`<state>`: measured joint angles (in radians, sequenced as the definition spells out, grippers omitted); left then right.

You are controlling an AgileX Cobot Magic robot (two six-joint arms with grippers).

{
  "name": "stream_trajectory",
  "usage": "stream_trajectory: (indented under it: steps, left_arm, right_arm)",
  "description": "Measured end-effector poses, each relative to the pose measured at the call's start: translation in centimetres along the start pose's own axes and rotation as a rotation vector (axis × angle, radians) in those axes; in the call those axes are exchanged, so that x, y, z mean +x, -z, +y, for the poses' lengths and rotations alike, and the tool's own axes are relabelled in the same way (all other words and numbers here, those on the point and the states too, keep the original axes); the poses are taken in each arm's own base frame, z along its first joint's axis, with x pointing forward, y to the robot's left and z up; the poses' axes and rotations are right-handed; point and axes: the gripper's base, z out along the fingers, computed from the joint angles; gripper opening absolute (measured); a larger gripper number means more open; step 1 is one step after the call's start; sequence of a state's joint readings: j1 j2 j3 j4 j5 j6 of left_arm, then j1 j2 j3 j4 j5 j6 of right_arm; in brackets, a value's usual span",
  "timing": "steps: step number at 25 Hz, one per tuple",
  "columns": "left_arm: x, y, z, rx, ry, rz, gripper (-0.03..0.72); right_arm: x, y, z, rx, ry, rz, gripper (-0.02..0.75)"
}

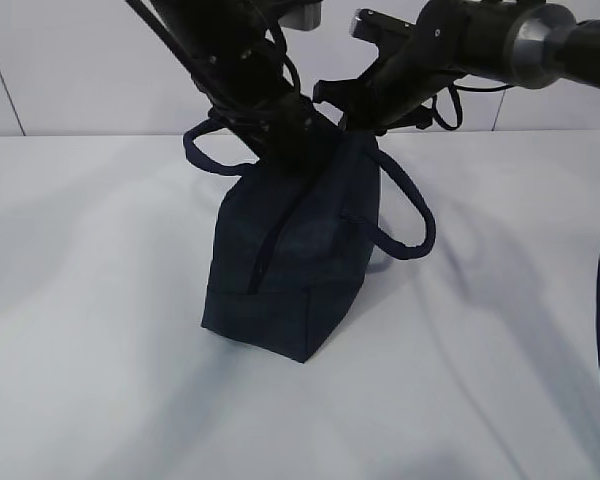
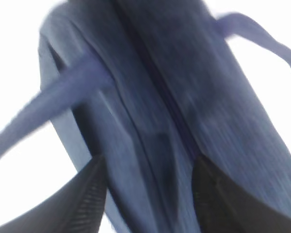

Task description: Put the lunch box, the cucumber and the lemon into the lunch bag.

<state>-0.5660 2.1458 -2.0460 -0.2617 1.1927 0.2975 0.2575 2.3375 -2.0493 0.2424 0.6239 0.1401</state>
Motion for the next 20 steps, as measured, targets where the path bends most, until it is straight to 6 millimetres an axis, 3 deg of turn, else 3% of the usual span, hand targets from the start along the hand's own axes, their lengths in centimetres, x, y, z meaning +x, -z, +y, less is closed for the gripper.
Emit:
stream_trajectory:
  steps: [5, 15, 17, 20]
  left_arm:
    - [-0.5, 0.4, 0.9, -0.008, 0.023, -0.043, 0.391]
    - [-1.4, -2.8, 2.4, 0.043, 0.112, -0.15, 0.347]
    - [-1.2, -3.5, 2.8, 0.046, 0.122, -0.141, 0.293]
    - [-1.2, -3.8, 3.0, 0.043, 0.128, -0.144, 0.138]
  right_arm:
    - [0.0, 0.0, 0.2, -0.02, -0.013, 0.005, 0.0]
    - [0.1, 0.0, 0.3, -0.031, -0.019, 0.008, 0.0]
    - [0.1, 0.0, 0.3, -0.032, -0.02, 0.008, 0.0]
    - [0.0, 0.0, 0.2, -0.032, -0.021, 0.008, 0.0]
